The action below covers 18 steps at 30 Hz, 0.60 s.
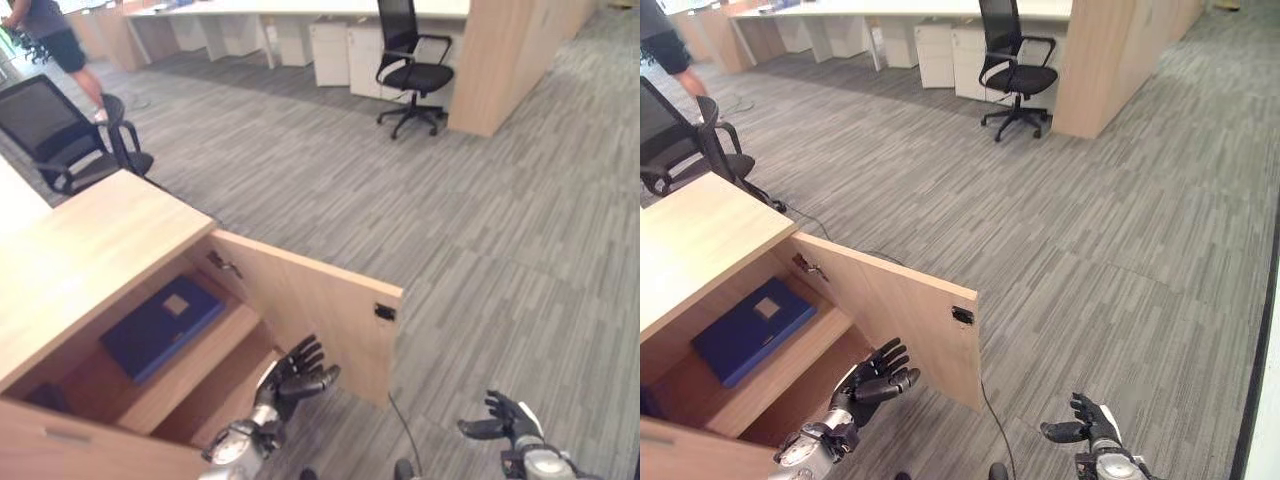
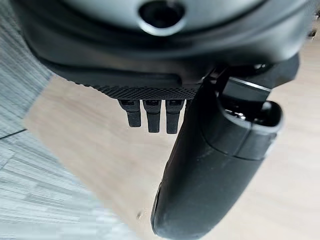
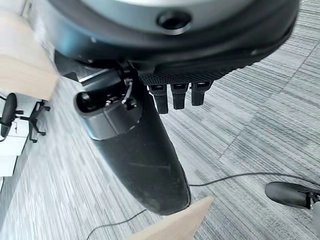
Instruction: Put the empty folder in the office cabinet
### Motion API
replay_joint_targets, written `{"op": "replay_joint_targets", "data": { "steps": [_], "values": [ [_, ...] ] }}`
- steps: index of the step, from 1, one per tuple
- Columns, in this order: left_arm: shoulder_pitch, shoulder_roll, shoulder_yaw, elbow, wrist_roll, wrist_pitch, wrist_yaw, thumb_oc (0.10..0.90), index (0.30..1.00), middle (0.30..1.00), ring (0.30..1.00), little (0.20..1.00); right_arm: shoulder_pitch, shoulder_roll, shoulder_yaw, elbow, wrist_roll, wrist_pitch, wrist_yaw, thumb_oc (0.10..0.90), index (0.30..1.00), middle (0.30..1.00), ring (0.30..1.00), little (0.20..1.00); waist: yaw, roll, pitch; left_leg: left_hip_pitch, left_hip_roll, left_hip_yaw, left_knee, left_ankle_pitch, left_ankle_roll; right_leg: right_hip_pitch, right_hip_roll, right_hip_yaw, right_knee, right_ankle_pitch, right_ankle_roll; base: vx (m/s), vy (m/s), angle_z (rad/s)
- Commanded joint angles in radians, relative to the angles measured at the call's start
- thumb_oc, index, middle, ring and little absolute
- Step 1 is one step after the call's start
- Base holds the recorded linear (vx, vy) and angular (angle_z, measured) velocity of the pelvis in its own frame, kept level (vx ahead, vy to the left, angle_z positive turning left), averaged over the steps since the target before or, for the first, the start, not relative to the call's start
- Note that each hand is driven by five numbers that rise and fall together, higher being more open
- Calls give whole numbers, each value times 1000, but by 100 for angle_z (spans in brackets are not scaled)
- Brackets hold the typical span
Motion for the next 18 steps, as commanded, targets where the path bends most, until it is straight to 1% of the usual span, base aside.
{"op": "replay_joint_targets", "data": {
  "steps": [1, 4, 5, 7, 9, 10, 11, 13, 18],
  "values": [
    [-15, 42, 43, -60, -26, -71, -26, 800, 900, 900, 900, 900, -123, -8, -8, -67, 30, -86, -12, 800, 900, 900, 900, 900, 26, -44, -44, 54, 15, -12, 15, -51, -44, 46, -77, -19, 32, -123, 93, 40, 16, 12],
    [-4, 46, 48, -60, -30, -66, -29, 800, 900, 900, 900, 900, -149, -11, -2, -81, 28, -88, -15, 800, 900, 900, 900, 900, 35, -49, -51, 60, 14, -16, 11, -55, -40, 52, -79, -28, 29, -121, 96, 28, 16, 12],
    [3, 51, 46, -55, -33, -64, -30, 800, 900, 900, 900, 900, -183, -15, 17, -111, 25, -89, -14, 800, 900, 900, 900, 900, 47, -53, -57, 62, 10, -19, 8, -59, -36, 56, -82, -33, 27, -119, 98, 29, 32, 9],
    [3, 52, 44, -53, -33, -63, -31, 800, 900, 900, 900, 900, -199, -14, 27, -118, 27, -90, -14, 800, 900, 900, 900, 900, 52, -56, -59, 62, 8, -21, 8, -61, -35, 57, -84, -37, 26, -119, 100, 24, 28, 10],
    [10, 62, 35, -46, -29, -59, -37, 800, 900, 900, 900, 900, -243, -6, 59, -132, 34, -90, -12, 800, 900, 900, 900, 900, 68, -61, -65, 64, 6, -26, 6, -66, -31, 61, -87, -44, 25, -118, 103, 15, 25, 11],
    [10, 62, 35, -46, -29, -59, -37, 800, 900, 900, 900, 900, -243, -6, 59, -132, 34, -90, -12, 800, 900, 900, 900, 900, 68, -61, -65, 64, 6, -26, 6, -66, -31, 61, -87, -44, 25, -118, 103, 15, 28, 14],
    [13, 63, 32, -44, -30, -55, -38, 800, 900, 900, 900, 900, -266, 7, 81, -137, 37, -89, -8, 800, 900, 900, 900, 900, 79, -64, -70, 65, 4, -31, 5, -68, -28, 64, -89, -49, 25, -118, 103, 13, 27, 16],
    [15, 63, 31, -43, -30, -54, -37, 800, 900, 900, 900, 900, -275, 15, 91, -144, 38, -87, -7, 800, 900, 900, 900, 900, 83, -65, -72, 65, 3, -33, 4, -69, -27, 65, -89, -53, 25, -118, 104, 8, 24, 9],
    [18, 64, 18, -38, -22, -49, -31, 800, 900, 900, 900, 900, -321, 57, 140, -167, 41, -84, -5, 800, 900, 900, 900, 900, 108, -71, -79, 62, -1, -52, 2, -71, -25, 70, -93, -69, 23, -117, 106, 2, 16, 9]
  ]
}}
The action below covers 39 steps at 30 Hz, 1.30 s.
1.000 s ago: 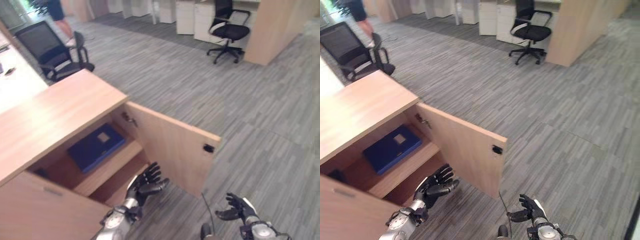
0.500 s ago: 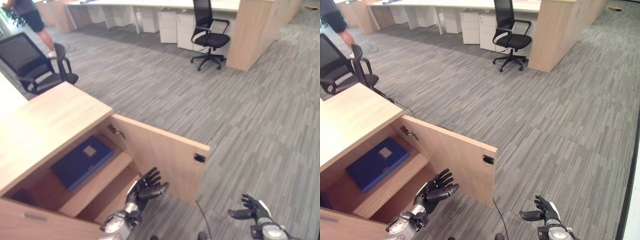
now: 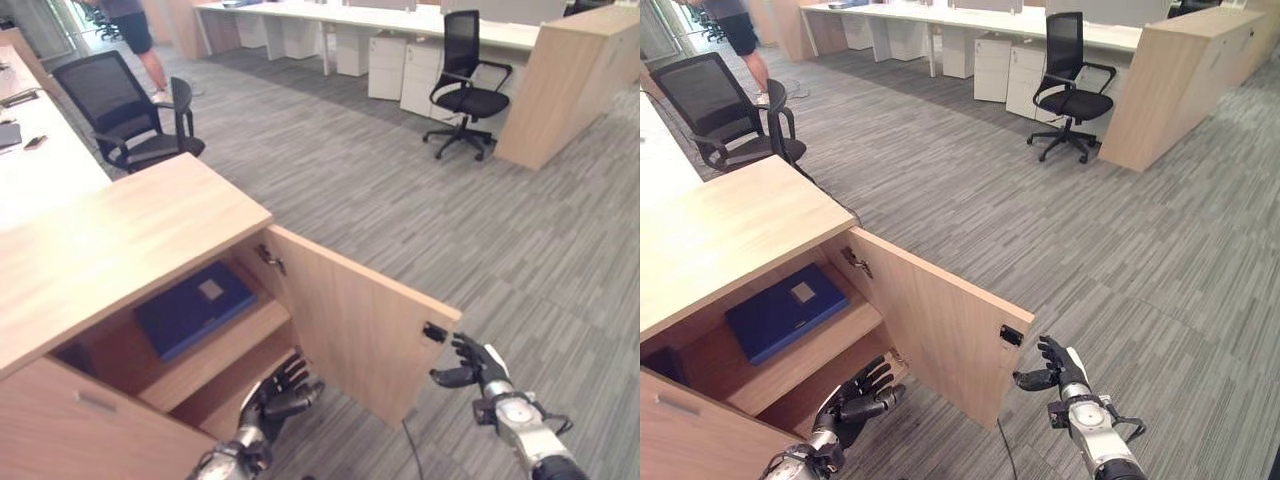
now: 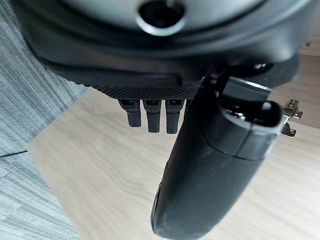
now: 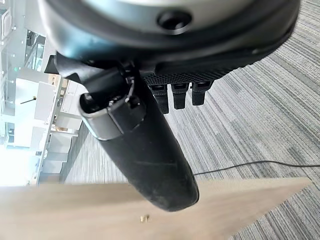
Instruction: Put the empty folder in the office cabinet
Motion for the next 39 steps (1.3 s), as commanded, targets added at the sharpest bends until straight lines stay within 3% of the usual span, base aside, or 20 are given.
{"op": "replay_joint_targets", "data": {
  "steps": [1, 8, 14, 22, 28, 29, 30, 31, 32, 34, 35, 37, 39],
  "values": [
    [-91, 52, -23, -39, -22, -63, -31, 800, 900, 900, 900, 900, -155, 34, 19, -60, 42, -104, 14, 800, 900, 900, 900, 900, 24, -27, -34, 54, 33, 4, 2, -71, -51, 24, -62, -10, 23, -100, 77, 1, 9, 4],
    [-92, 56, -25, -36, -20, -62, -20, 800, 900, 900, 900, 900, -189, 74, 61, -89, 63, -103, 21, 800, 900, 900, 900, 900, 45, -30, -36, 48, 30, -14, 2, -70, -51, 29, -64, -24, 25, -104, 76, -5, 2, 5],
    [-99, 40, 4, -21, -14, -72, 6, 800, 900, 900, 900, 900, -119, 108, 112, -190, 67, -104, 64, 800, 900, 900, 900, 900, 56, -30, -36, 40, 34, -50, 6, -62, -59, 39, -59, -45, 27, -114, 70, -26, -21, 12],
    [-91, -10, 68, 26, -48, -78, 35, 800, 900, 900, 900, 900, 18, 93, 167, -343, 30, -115, 139, 800, 900, 900, 900, 900, 90, -11, -21, -23, 44, -135, 8, -16, -98, 39, -50, -122, 14, -124, 60, -46, -36, 23],
    [-81, -41, 102, 51, -106, -81, 62, 800, 900, 900, 900, 900, 18, 84, 206, -396, 55, -132, 156, 800, 900, 900, 900, 900, 128, 3, 12, -96, 51, -192, 22, 24, -121, 29, -47, -170, 7, -131, 57, -108, -15, 37],
    [-85, -48, 106, 53, -113, -84, 71, 800, 900, 900, 900, 900, 14, 76, 208, -404, 56, -138, 150, 800, 900, 900, 900, 900, 129, 0, 30, -132, 56, -169, 54, 31, -128, 27, -59, -194, 8, -129, 60, -145, 54, 18],
    [-89, -54, 107, 54, -117, -85, 77, 800, 900, 900, 900, 900, 9, 70, 214, -418, 57, -139, 145, 800, 900, 900, 900, 900, 123, -4, 44, -162, 73, -103, 95, 34, -127, 26, -72, -218, 13, -133, 58, -269, 135, 69],
    [-105, -60, 111, 63, -115, -88, 88, 800, 900, 900, 900, 900, -10, 57, 232, -437, 48, -141, 135, 800, 900, 900, 900, 900, 92, -15, 45, -185, 154, 128, 164, 47, -105, 17, -94, -281, 19, -123, 59, -202, 118, 92],
    [-107, -60, 111, 63, -115, -88, 88, 800, 900, 900, 900, 900, -12, 57, 233, -437, 48, -141, 135, 800, 900, 900, 900, 900, 93, -15, 44, -188, 154, 130, 164, 49, -103, 13, -95, -279, 19, -119, 59, -107, 95, 123],
    [-109, -59, 122, 63, -122, -91, 97, 800, 900, 900, 900, 900, -24, 52, 256, -458, 33, -135, 137, 800, 900, 900, 900, 900, 77, -15, 41, -162, 215, 283, 189, 52, -109, 21, -101, -316, 25, -118, 55, -71, 93, 107],
    [-112, -57, 130, 75, -121, -89, 103, 800, 900, 900, 900, 900, -22, 40, 268, -489, 15, -127, 153, 800, 900, 900, 900, 900, 62, -22, 33, -131, 242, 333, 232, 20, -127, 44, -111, -341, 29, -128, 50, -115, 137, 90],
    [-104, -55, 141, 79, -115, -89, 100, 800, 900, 900, 900, 900, -6, 30, 273, -511, 4, -121, 173, 800, 900, 900, 900, 900, 61, -24, 24, -108, 231, 335, 239, -18, -127, 46, -125, -364, 44, -124, 49, -40, 104, 69],
    [-97, -58, 139, 84, -109, -84, 102, 800, 900, 900, 900, 900, 8, 32, 266, -515, 3, -118, 176, 800, 900, 900, 900, 900, 62, -22, 17, -90, 220, 325, 212, -20, -126, 50, -136, -388, 57, -119, 54, 30, 140, 80]
  ]
}}
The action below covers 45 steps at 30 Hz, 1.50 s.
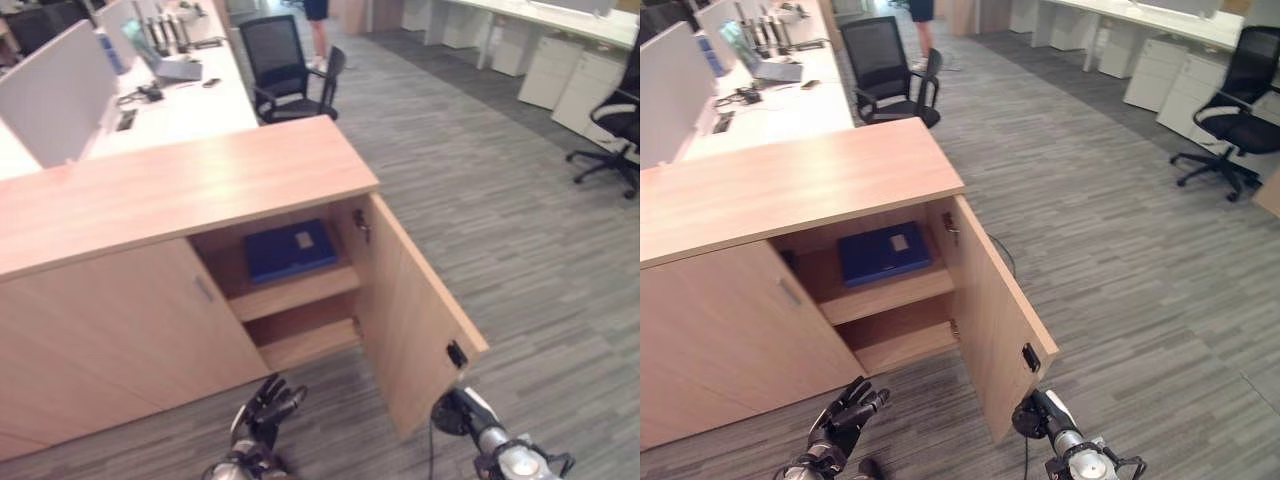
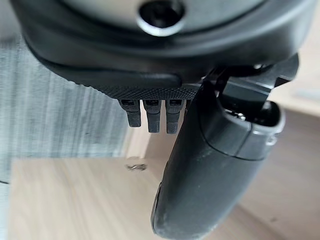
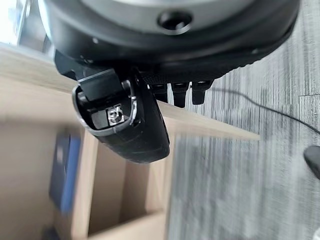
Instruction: Put the empty folder in the office cabinet
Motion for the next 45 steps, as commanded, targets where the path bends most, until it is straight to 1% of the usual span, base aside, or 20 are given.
{"op": "replay_joint_targets", "data": {
  "steps": [1, 3, 4, 6, 7, 8, 9, 10, 11, 13, 15, 16, 19, 21, 24, 28, 30, 37, 42, 45],
  "values": [
    [-25, 48, 29, -99, -22, -78, -9, 800, 900, 900, 900, 900, -282, 154, 53, -197, -15, -159, 112, 800, 900, 900, 900, 900, 75, 10, 8, 103, -17, -40, -101, -39, -25, 73, -37, 105, 61, -152, 99, 105, 260, 73],
    [-20, 55, 34, -103, -16, -73, -10, 800, 900, 900, 900, 900, -282, 164, 47, -195, -13, -158, 109, 800, 900, 900, 900, 900, 88, -2, 3, 98, -43, -60, -118, -48, -12, 76, -59, 90, 84, -138, 112, 86, 225, 71],
    [-28, 67, 31, -104, 1, -72, -9, 800, 900, 900, 900, 900, -289, 185, 46, -187, -6, -156, 102, 800, 900, 900, 900, 900, 110, -13, 0, 88, -67, -77, -129, -58, 5, 79, -85, 69, 114, -130, 124, 48, 228, 109],
    [-34, 89, 25, -109, 33, -72, -17, 800, 900, 900, 900, 900, -297, 203, 40, -185, 2, -157, 97, 800, 900, 900, 900, 900, 126, -26, -2, 75, -98, -97, -134, -72, 25, 79, -116, 45, 149, -127, 139, 60, 346, 160],
    [-42, 117, 31, -109, 75, -75, -16, 800, 900, 900, 900, 900, -322, 236, 30, -168, 16, -160, 89, 800, 900, 900, 900, 900, 154, -44, 6, 66, -147, -116, -127, -113, 63, 47, -187, 25, 258, -91, 179, 78, 371, 152],
    [-41, 119, 37, -111, 77, -75, -14, 800, 900, 900, 900, 900, -325, 247, 26, -163, 18, -161, 87, 800, 900, 900, 900, 900, 159, -47, 9, 69, -162, -120, -127, -124, 76, 31, -213, 33, 305, -73, 193, 69, 304, 105],
    [-41, 120, 37, -111, 77, -75, -14, 800, 900, 900, 900, 900, -325, 248, 26, -162, 18, -162, 87, 800, 900, 900, 900, 900, 160, -50, 9, 70, -166, -118, -127, -126, 79, 28, -219, 36, 311, -73, 196, 21, 184, 68],
    [-44, 137, 35, -114, 93, -81, -7, 800, 900, 900, 900, 900, -322, 262, 2, -152, 27, -165, 71, 800, 900, 900, 900, 900, 165, -49, 24, 64, -191, -131, -133, -111, 102, -11, -247, 61, 391, 7, 212, -1, 155, 60],
    [-43, 139, 36, -115, 94, -81, -6, 800, 900, 900, 900, 900, -315, 266, -8, -156, 33, -164, 68, 800, 900, 900, 900, 900, 165, -46, 22, 65, -195, -145, -143, -111, 106, -22, -246, 91, 407, 2, 215, 14, 191, 69],
    [-43, 141, 25, -114, 95, -85, -3, 800, 900, 900, 900, 900, -291, 266, -44, -157, 54, -170, 50, 800, 900, 900, 900, 900, 148, -38, 18, 78, -212, -193, -178, -104, 109, -47, -204, 193, 404, -27, 209, 77, 101, 71],
    [-50, 139, 15, -114, 81, -89, -6, 800, 900, 900, 900, 900, -274, 261, -98, -154, 81, -182, 21, 800, 900, 900, 900, 900, 122, -22, 13, 86, -222, -251, -199, -97, 108, -69, -138, 282, 348, -102, 186, 144, 34, 89],
    [-51, 139, 14, -120, 79, -91, -8, 800, 900, 900, 900, 900, -274, 259, -131, -150, 94, -190, 2, 800, 900, 900, 900, 900, 114, -20, 17, 96, -227, -272, -202, -104, 105, -71, -125, 310, 306, -125, 179, 137, -56, 117],
    [-53, 147, 16, -132, 72, -90, -18, 800, 900, 900, 900, 900, -294, 269, -236, -118, 138, -216, -56, 800, 900, 900, 900, 900, 107, -24, 11, 108, -229, -303, -213, -111, 94, -92, -130, 319, 184, -81, 178, 113, -127, 59],
    [-62, 146, 19, -133, 65, -93, -22, 800, 900, 900, 900, 900, -299, 269, -312, -87, 143, -228, -92, 800, 900, 900, 900, 900, 90, -31, 16, 115, -232, -328, -205, -121, 88, -104, -132, 366, 150, -70, 189, 92, -80, 22],
    [-41, 143, 37, -138, 69, -90, -39, 800, 900, 900, 900, 900, -309, 259, -418, -29, 166, -250, -143, 800, 900, 900, 900, 900, 96, -43, -4, 122, -246, -331, -207, -128, 87, -54, -140, 361, 111, -39, 203, 57, -86, 72],
    [-2, 138, 64, -139, 60, -76, -60, 800, 900, 900, 900, 900, -298, 237, -501, 39, 187, -250, -166, 800, 900, 900, 900, 900, 88, -38, -29, 147, -237, -316, -224, -126, 80, -19, -132, 351, 77, -35, 203, 69, -92, -9],
    [-1, 138, 64, -140, 60, -76, -60, 800, 900, 900, 900, 900, -297, 237, -501, 39, 187, -250, -166, 800, 900, 900, 900, 900, 88, -37, -29, 149, -237, -316, -226, -126, 80, -17, -132, 351, 75, -35, 203, 45, -72, -11],
    [34, 88, 113, -138, 33, -61, -75, 800, 900, 900, 900, 900, -130, 233, -502, 64, 135, -202, -80, 800, 900, 900, 900, 900, 35, -24, -41, 189, -193, -291, -256, -108, 54, 4, -96, 367, 46, -57, 189, 25, -102, -10],
    [47, 85, 101, -153, 27, -59, -88, 800, 900, 900, 900, 900, -166, 192, -522, 155, 152, -204, -92, 800, 900, 900, 900, 900, 27, -15, -43, 206, -172, -274, -266, -99, 43, 14, -76, 376, 28, -62, 179, 3, -88, -25],
    [48, 94, 80, -158, 25, -57, -92, 800, 900, 900, 900, 900, -242, 147, -527, 249, 201, -207, -107, 800, 900, 900, 900, 900, 31, -7, -47, 212, -154, -259, -271, -91, 32, 13, -59, 381, 15, -69, 174, 3, -84, -16]
  ]
}}
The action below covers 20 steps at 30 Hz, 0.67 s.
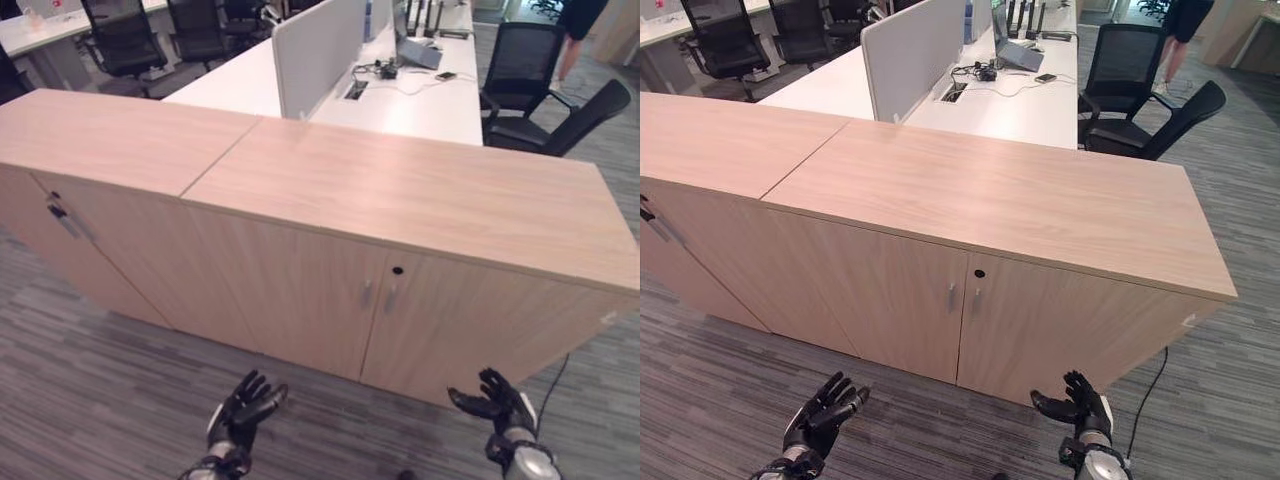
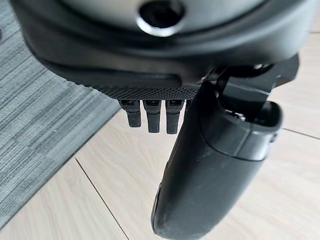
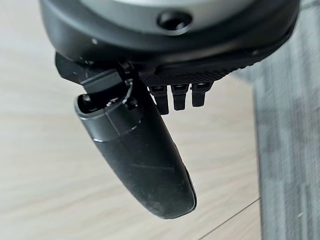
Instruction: Put the empty folder in the office cabinet
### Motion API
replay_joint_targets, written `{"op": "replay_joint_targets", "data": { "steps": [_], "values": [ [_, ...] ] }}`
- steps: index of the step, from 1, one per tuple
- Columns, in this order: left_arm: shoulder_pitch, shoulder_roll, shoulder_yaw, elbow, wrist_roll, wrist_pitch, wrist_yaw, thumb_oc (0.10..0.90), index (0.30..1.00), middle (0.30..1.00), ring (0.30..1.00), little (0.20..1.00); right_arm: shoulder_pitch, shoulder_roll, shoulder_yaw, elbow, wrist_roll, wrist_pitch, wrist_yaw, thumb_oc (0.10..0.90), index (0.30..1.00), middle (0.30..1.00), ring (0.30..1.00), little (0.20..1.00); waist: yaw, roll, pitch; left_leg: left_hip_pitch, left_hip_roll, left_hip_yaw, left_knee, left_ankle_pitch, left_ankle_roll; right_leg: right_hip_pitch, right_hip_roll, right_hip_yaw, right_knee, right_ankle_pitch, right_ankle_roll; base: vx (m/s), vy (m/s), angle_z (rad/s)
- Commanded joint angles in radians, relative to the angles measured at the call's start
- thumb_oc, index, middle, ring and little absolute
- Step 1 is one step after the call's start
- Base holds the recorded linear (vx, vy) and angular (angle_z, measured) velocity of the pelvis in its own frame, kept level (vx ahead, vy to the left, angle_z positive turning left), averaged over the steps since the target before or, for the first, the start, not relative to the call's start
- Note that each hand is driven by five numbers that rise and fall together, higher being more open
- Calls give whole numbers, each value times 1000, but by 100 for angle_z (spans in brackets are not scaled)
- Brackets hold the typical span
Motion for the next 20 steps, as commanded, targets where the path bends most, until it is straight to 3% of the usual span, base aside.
{"op": "replay_joint_targets", "data": {
  "steps": [1, 7, 12, 20],
  "values": [
    [-32, 39, -5, -78, -19, -60, -43, 800, 900, 900, 900, 900, -162, -60, -49, -37, 40, -92, 0, 800, 900, 900, 900, 900, 35, 0, -39, -17, 35, 33, 12, -28, -25, 63, -70, -39, 16, -74, 78, 8, -51, -16],
    [-31, 47, -35, -85, 4, -59, -46, 800, 900, 900, 900, 900, -189, -64, -3, -45, 63, -91, 21, 800, 900, 900, 900, 900, 39, 9, -41, -11, 58, 43, 4, -12, -40, 69, -48, -40, 8, -86, 68, 9, -47, -3],
    [-31, 55, -42, -80, 116, -67, -36, 800, 900, 900, 900, 900, -93, -11, 49, -146, -4, -84, 61, 800, 900, 900, 900, 900, 25, 16, -40, -9, 68, 45, -2, -8, -46, 70, -37, -42, 8, -92, 63, 0, 0, 0],
    [-33, 77, -70, -58, 255, -82, -36, 800, 900, 900, 900, 900, -15, 29, 126, -123, -64, -67, 110, 800, 900, 900, 900, 900, -3, 25, -34, 4, 71, 48, -1, -13, -49, 74, -32, -28, 8, -99, 58, 0, 0, 0]
  ]
}}
